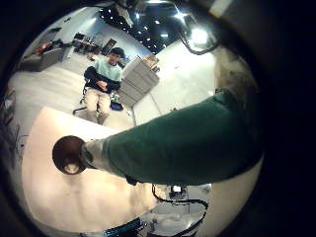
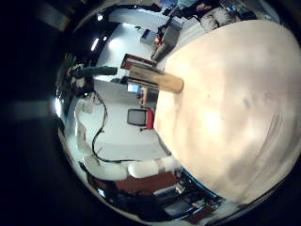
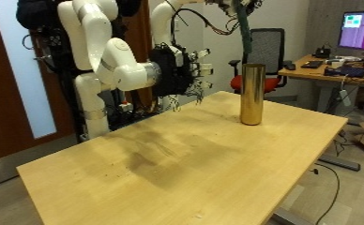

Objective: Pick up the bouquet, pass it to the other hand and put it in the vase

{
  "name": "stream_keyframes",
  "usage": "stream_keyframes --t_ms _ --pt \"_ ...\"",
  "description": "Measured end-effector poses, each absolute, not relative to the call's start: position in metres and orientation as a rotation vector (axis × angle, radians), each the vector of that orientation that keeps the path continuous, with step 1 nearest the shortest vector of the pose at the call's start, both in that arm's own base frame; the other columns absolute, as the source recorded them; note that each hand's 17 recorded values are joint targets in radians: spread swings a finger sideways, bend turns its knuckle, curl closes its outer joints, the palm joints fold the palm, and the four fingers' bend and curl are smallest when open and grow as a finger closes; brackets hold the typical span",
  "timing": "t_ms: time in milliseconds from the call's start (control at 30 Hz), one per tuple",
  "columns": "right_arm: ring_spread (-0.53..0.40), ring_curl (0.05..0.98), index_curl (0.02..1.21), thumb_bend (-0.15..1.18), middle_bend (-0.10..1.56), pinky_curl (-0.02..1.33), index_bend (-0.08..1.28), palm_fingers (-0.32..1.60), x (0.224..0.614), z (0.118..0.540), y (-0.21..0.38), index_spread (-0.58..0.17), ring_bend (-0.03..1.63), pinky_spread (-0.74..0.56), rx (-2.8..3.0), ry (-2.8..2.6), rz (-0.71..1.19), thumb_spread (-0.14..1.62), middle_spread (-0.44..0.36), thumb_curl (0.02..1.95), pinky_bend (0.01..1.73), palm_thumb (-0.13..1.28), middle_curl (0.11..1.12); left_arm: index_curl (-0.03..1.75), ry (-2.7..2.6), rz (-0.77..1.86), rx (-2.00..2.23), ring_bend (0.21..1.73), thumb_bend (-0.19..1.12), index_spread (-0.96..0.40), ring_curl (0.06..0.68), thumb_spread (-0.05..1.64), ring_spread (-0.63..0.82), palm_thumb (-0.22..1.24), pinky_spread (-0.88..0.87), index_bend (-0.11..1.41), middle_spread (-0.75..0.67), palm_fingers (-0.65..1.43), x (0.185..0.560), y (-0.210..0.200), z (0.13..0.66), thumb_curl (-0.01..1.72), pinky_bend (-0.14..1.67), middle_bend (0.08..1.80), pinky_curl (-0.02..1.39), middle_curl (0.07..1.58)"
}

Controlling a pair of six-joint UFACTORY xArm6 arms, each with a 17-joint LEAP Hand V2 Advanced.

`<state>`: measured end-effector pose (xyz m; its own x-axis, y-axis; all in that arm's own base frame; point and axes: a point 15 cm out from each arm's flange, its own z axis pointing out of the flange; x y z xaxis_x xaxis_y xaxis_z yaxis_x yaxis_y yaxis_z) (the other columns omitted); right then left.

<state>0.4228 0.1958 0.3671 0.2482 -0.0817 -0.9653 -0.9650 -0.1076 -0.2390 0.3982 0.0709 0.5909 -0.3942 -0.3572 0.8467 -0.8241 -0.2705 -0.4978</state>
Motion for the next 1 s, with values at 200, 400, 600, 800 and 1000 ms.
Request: stream_keyframes --t_ms 200,400,600,800,1000 --pt "0.189 0.264 0.17 -0.03 0.17 0.31 0.13 -0.07 0.423 0.366 0.196 -0.394 0.36 0.39 -1.455 1.045 1.049 0.97 0.126 0.42 0.52 0.69 0.25 1.55 -1.59 1.701 1.447 1.42 -0.02 -0.63 0.586 0.14 -0.41 1.13 -0.59 0.29 -0.59 1.08 0.405 0.079 0.579 0.93 1.07 1.0 0.7 1.12" --pt "0.189 0.264 0.17 -0.03 0.17 0.31 0.14 -0.06 0.423 0.365 0.196 -0.392 0.36 0.39 -1.455 1.044 1.049 0.97 0.125 0.42 0.52 0.69 0.25 1.56 -1.579 1.692 1.447 1.41 -0.02 -0.62 0.586 0.14 -0.41 1.13 -0.59 0.28 -0.59 1.08 0.408 0.082 0.57 0.93 1.07 1.0 0.71 1.13" --pt "0.189 0.264 0.19 -0.03 0.18 0.31 0.14 -0.05 0.424 0.362 0.196 -0.389 0.36 0.39 -1.454 1.047 1.054 0.98 0.112 0.42 0.51 0.7 0.26 1.58 -1.553 1.683 1.447 1.39 -0.03 -0.6 0.584 0.15 -0.42 1.12 -0.6 0.27 -0.59 1.06 0.413 0.084 0.561 0.93 1.06 1.0 0.7 1.13" --pt "0.189 0.263 0.2 -0.03 0.18 0.31 0.15 -0.04 0.424 0.362 0.196 -0.388 0.35 0.39 -1.455 1.044 1.051 0.98 0.111 0.42 0.5 0.7 0.27 1.6 -1.528 1.673 1.449 1.36 -0.03 -0.57 0.575 0.19 -0.43 1.06 -0.62 0.22 -0.59 1.05 0.417 0.086 0.545 0.91 1.04 0.97 0.68 1.13" --pt "0.184 0.264 0.21 -0.03 0.18 0.31 0.15 -0.04 0.424 0.363 0.195 -0.386 0.35 0.39 -1.457 1.042 1.051 0.97 0.105 0.42 0.5 0.71 0.27 1.51 -1.548 1.683 1.499 1.1 -0.07 -0.52 0.508 0.5 -0.48 0.76 -0.66 0.17 -0.55 0.55 0.422 0.097 0.532 0.77 0.93 0.85 0.64 1.06"
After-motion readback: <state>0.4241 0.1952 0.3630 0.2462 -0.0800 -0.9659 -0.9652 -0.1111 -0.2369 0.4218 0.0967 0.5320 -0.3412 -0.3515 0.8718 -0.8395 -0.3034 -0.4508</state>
